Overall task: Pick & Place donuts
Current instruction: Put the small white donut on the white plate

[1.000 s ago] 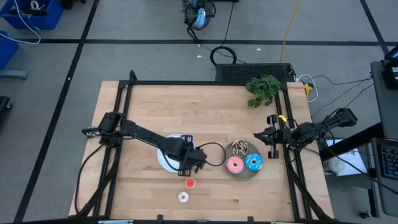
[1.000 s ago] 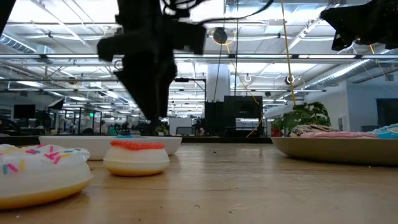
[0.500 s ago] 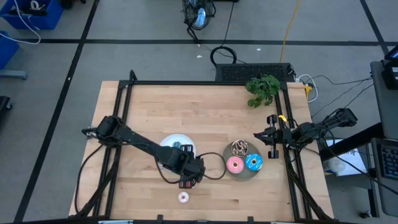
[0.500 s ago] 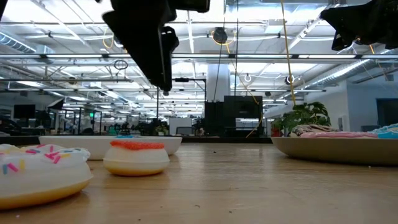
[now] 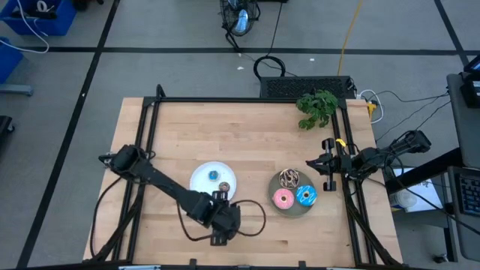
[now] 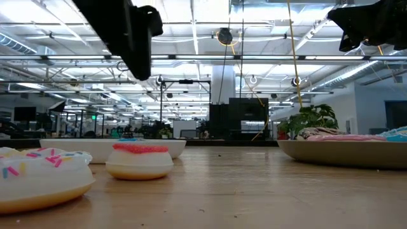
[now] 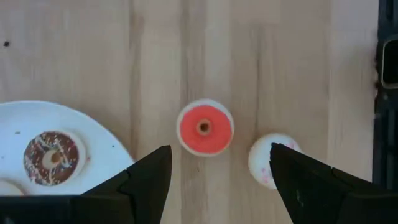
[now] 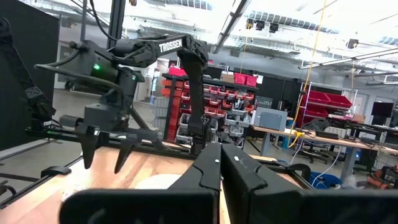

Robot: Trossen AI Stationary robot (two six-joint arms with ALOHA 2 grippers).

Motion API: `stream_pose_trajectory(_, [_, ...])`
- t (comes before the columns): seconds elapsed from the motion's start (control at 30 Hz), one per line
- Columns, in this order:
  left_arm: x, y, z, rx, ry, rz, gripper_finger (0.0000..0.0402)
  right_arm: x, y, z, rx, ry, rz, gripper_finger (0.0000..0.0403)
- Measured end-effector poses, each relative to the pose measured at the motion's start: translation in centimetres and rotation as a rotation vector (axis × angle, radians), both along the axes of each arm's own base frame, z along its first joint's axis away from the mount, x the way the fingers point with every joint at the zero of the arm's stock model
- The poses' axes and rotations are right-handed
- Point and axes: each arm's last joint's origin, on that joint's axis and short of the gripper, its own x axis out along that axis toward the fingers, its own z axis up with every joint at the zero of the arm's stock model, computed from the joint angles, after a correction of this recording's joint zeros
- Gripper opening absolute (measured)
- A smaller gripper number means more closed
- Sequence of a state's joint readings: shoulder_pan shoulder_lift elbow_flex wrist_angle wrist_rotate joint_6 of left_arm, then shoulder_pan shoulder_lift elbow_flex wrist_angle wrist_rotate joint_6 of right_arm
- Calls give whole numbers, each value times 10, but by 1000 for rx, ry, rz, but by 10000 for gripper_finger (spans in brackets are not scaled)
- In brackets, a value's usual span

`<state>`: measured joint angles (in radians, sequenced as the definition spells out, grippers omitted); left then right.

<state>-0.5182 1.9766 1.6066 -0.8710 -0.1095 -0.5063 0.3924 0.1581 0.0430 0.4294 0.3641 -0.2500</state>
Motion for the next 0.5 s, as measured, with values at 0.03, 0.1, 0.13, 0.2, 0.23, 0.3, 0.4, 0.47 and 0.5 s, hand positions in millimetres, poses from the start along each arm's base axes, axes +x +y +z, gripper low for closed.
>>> stream_pose_trajectory(0.03, [-1, -3, 0, -5, -6, -2, 271, 0, 0, 0, 1, 0, 0, 0])
stream_pose_trajectory(0.1, [-4, -12, 1, -14, -27, -37, 271, 0, 0, 0, 1, -1, 0, 0])
stream_pose_trajectory(0.13, [-6, -18, 1, -21, -34, -58, 271, 0, 0, 0, 2, -3, 0, 0])
stream_pose_trajectory(0.2, [-8, -26, -1, -31, -45, -69, 271, 0, 0, 1, 5, -8, 0, 0])
stream_pose_trajectory(0.23, [-8, -28, -4, -33, -42, -53, 271, 0, 0, 1, 5, -8, 1, 0])
stream_pose_trajectory(0.3, [-7, -31, -15, -29, -6, -37, 271, 0, 0, 1, 5, -7, 0, 0])
stream_pose_trajectory(0.4, [-4, -36, -37, -36, 60, -57, 271, 0, 0, 1, 5, -7, 0, 0])
stream_pose_trajectory(0.47, [-4, -39, -46, -52, 97, -81, 271, 0, 0, 1, 5, -7, 0, 0])
stream_pose_trajectory(0.5, [-3, -39, -49, -57, 110, -87, 271, 0, 0, 1, 5, -7, 1, 0])
